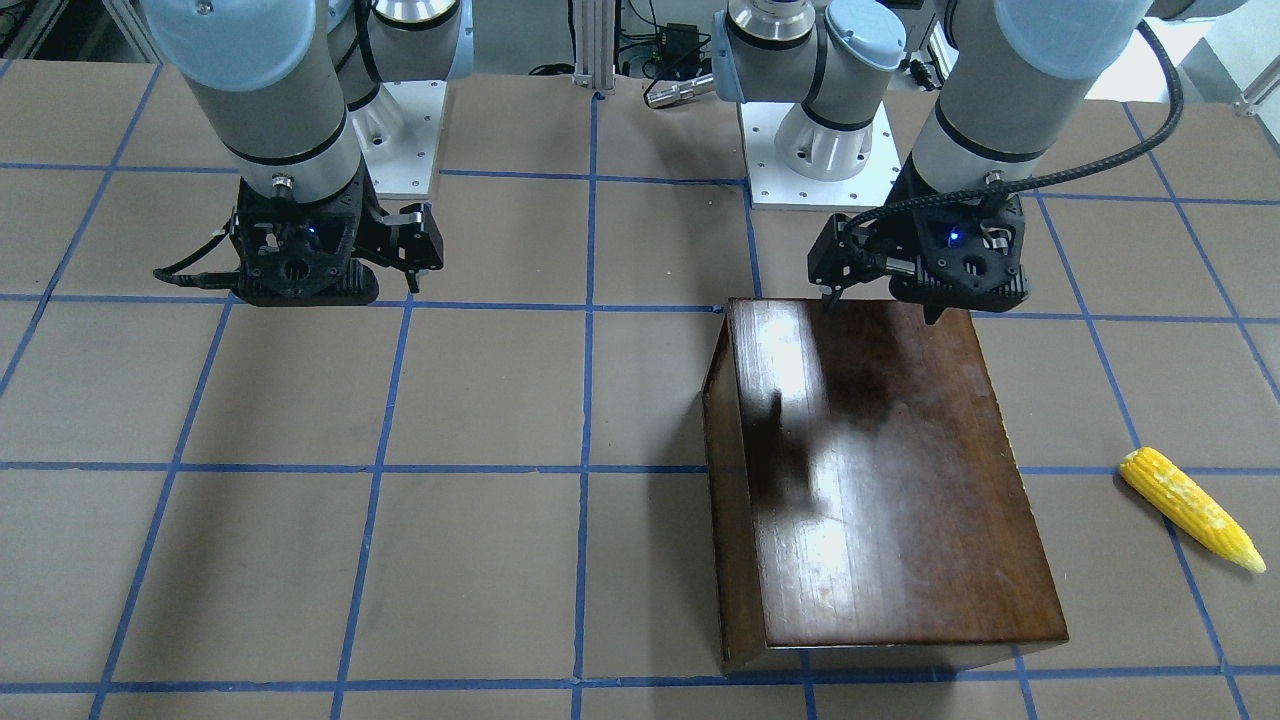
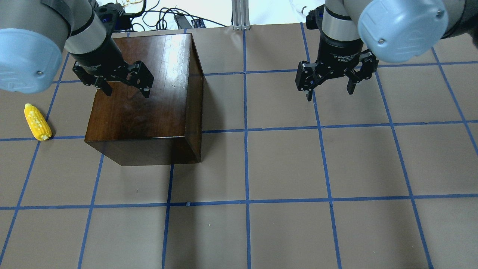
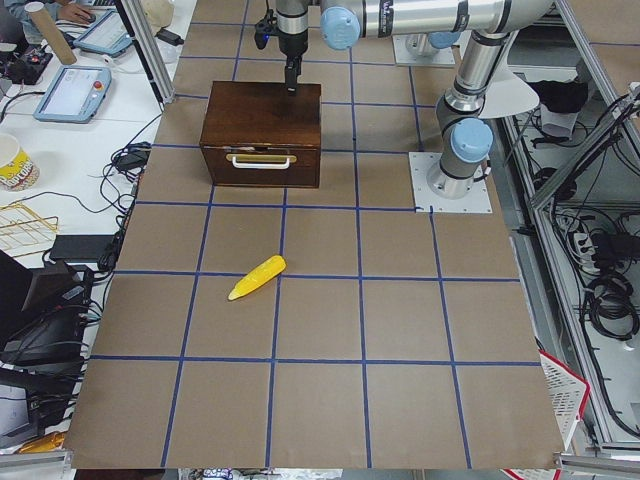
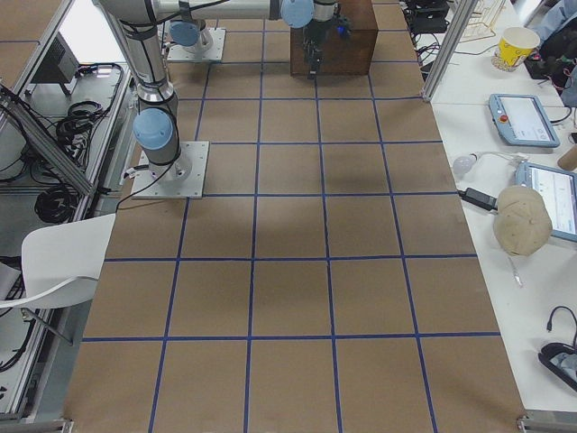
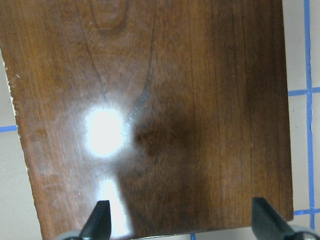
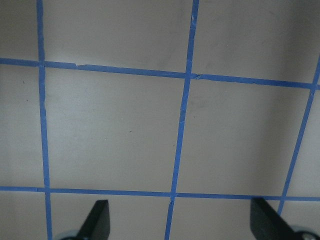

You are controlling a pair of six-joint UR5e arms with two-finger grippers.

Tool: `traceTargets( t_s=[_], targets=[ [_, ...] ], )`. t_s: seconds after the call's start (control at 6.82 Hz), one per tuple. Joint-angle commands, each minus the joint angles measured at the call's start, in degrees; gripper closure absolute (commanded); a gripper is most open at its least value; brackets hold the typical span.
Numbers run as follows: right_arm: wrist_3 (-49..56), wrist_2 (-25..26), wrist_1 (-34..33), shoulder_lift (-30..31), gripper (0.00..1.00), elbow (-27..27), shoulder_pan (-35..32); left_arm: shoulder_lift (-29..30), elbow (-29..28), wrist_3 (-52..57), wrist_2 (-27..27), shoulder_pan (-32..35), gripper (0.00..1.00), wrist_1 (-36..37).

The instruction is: Open drawer and put corn inside

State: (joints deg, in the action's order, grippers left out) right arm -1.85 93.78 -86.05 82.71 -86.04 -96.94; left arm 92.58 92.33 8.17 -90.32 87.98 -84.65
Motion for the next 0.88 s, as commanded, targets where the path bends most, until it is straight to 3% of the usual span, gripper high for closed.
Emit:
traceTargets(
  t_s=[0.0, 0.73],
  targets=[
    [0.0, 0.0, 0.0, 0.0, 0.00, 0.0, 0.0, 0.0, 0.1, 0.0, 0.0, 0.0, 0.00, 0.1],
    [0.0, 0.0, 0.0, 0.0, 0.00, 0.0, 0.0, -0.2, -0.4, 0.0, 0.0, -1.7, 0.00, 0.0]
  ],
)
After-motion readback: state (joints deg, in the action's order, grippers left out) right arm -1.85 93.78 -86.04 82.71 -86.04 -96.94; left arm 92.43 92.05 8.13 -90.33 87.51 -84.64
